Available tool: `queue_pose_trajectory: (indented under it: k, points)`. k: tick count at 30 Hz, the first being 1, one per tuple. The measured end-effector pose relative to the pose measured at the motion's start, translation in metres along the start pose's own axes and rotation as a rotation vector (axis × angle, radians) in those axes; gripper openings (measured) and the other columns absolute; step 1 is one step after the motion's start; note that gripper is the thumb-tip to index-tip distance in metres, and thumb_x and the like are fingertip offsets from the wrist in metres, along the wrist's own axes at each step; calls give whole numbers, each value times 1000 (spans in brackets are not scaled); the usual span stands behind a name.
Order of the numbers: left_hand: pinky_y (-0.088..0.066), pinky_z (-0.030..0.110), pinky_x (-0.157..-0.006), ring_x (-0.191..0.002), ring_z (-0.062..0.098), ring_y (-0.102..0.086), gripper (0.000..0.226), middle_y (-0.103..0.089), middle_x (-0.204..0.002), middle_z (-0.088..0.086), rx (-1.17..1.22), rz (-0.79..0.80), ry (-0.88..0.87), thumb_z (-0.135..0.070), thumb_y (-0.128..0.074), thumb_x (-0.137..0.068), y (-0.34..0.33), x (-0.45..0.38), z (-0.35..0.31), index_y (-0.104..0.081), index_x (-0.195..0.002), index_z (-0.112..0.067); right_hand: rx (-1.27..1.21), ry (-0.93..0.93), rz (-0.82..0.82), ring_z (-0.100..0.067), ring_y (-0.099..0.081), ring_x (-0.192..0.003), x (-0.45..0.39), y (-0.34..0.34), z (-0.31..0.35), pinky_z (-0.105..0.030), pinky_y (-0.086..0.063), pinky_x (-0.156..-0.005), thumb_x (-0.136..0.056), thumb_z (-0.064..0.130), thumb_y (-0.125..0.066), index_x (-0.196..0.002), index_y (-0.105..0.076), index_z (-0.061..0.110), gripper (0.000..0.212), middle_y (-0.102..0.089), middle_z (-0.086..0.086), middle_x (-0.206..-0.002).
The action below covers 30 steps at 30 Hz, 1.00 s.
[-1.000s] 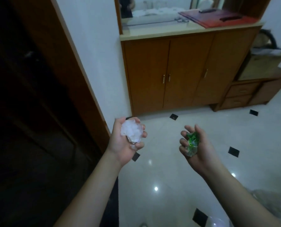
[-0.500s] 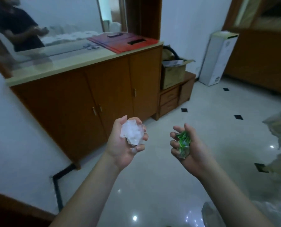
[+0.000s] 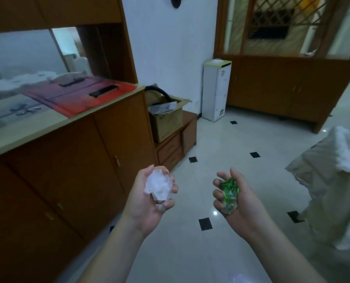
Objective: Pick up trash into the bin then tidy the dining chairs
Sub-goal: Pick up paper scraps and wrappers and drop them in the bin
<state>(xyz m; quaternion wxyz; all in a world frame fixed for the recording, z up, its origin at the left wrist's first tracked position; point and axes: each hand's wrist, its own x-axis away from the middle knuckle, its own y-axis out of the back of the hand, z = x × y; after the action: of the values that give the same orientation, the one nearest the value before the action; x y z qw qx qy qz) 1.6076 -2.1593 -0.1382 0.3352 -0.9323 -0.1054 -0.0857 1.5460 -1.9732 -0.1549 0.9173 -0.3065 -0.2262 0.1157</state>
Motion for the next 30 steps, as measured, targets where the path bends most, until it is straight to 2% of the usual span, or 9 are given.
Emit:
queue_pose_trajectory:
  k: [10, 15, 18, 20, 24, 30]
  points:
    - [-18, 20, -46, -67, 16, -50, 22, -51, -81, 6, 49, 125, 166, -36, -51, -83, -7, -199, -30, -60, -82, -16, -87, 146, -151, -11, -44, -49, -149, -1, 68, -21, -33, -40, -93, 41, -51, -94, -56, 14, 28, -52, 0, -71]
    - [-24, 19, -41, -67, 17, -50, 19, -50, -82, 7, 0, 256, 244, -34, -50, -82, -37, -289, -48, -57, -85, -17, -131, 275, -266, -11, -43, -50, -198, 17, 115, -22, -34, -40, -94, 42, -48, -101, -57, 13, 31, -53, -1, -73]
    - [-28, 19, -40, -67, 17, -51, 24, -52, -81, 6, -29, 354, 287, -34, -66, -68, -66, -336, -41, -58, -83, -17, -170, 327, -359, -11, -41, -49, -221, 37, 143, -21, -32, -39, -94, 43, -48, -101, -57, 13, 32, -53, -1, -72]
    - [-30, 19, -39, -67, 16, -51, 29, -52, -80, 5, -38, 415, 315, -33, -70, -61, -93, -367, -33, -58, -82, -17, -178, 362, -394, -11, -41, -50, -238, 51, 162, -21, -30, -39, -94, 43, -49, -101, -58, 13, 32, -53, -2, -72]
    - [-29, 19, -40, -65, 17, -51, 16, -52, -80, 4, -58, 469, 392, -32, -52, -77, -152, -433, -5, -56, -82, -17, -213, 429, -439, -11, -41, -49, -271, 87, 206, -20, -29, -40, -94, 42, -49, -102, -58, 11, 33, -53, -2, -73]
    - [-28, 19, -40, -66, 16, -53, 19, -54, -81, 4, -137, 510, 432, -34, -48, -82, -239, -524, 37, -58, -85, -18, -268, 457, -479, -11, -42, -49, -331, 151, 275, -21, -32, -38, -93, 41, -50, -103, -58, 11, 33, -53, -3, -73]
